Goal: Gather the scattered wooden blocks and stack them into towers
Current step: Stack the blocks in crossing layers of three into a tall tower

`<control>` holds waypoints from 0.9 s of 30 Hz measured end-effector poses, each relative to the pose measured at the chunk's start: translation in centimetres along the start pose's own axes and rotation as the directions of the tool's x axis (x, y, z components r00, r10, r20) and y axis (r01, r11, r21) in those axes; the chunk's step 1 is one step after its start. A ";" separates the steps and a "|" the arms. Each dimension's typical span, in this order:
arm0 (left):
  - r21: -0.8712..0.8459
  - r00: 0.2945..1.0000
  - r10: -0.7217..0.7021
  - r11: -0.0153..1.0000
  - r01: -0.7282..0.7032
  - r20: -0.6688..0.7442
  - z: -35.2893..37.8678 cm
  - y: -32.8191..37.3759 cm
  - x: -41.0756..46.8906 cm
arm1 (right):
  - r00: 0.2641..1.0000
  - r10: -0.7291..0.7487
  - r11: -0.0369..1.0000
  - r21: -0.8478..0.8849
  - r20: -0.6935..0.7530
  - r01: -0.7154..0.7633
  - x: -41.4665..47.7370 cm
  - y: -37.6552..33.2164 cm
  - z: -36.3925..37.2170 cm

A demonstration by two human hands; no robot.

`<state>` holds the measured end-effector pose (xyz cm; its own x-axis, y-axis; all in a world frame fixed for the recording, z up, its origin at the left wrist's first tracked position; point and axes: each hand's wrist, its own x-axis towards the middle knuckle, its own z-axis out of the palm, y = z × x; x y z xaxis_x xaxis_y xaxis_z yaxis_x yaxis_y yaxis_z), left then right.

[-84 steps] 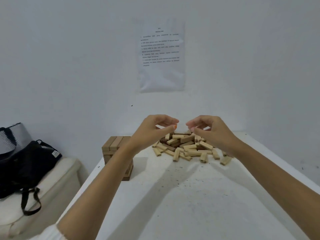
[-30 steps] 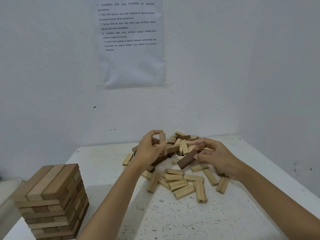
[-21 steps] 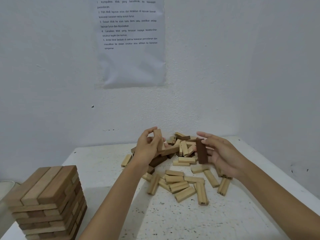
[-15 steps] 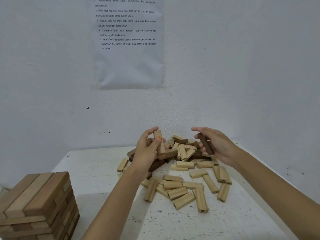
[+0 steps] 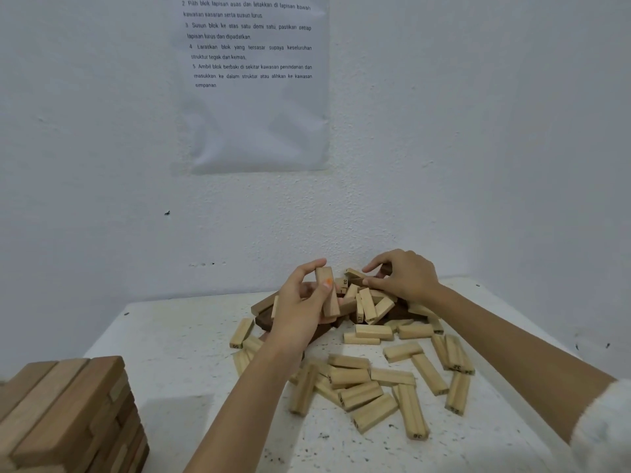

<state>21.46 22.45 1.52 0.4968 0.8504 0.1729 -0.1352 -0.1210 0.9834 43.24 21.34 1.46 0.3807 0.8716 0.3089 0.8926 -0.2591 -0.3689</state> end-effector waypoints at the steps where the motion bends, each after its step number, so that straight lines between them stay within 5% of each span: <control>1: -0.003 1.000 -0.002 1.000 0.002 0.004 0.0 0.0 0.0 | 1.000 0.002 1.000 0.015 -0.018 -0.002 -0.1 -0.1 0.0; 13: 0.075 0.997 0.078 0.994 -0.078 -0.010 0.6 1.9 -0.9 | 0.946 -0.058 0.951 0.271 -0.318 0.150 -5.5 -2.3 -4.6; 27: 0.277 0.969 0.163 0.937 -0.211 0.186 -0.5 3.5 -8.4 | 0.961 -0.131 0.880 0.419 -0.242 0.225 -15.3 -4.7 -6.4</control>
<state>16.38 15.11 3.51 0.6189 0.7088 0.3383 0.0056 -0.4348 0.9005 34.80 6.56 4.09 0.3080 0.7709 0.5576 0.7696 0.1427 -0.6224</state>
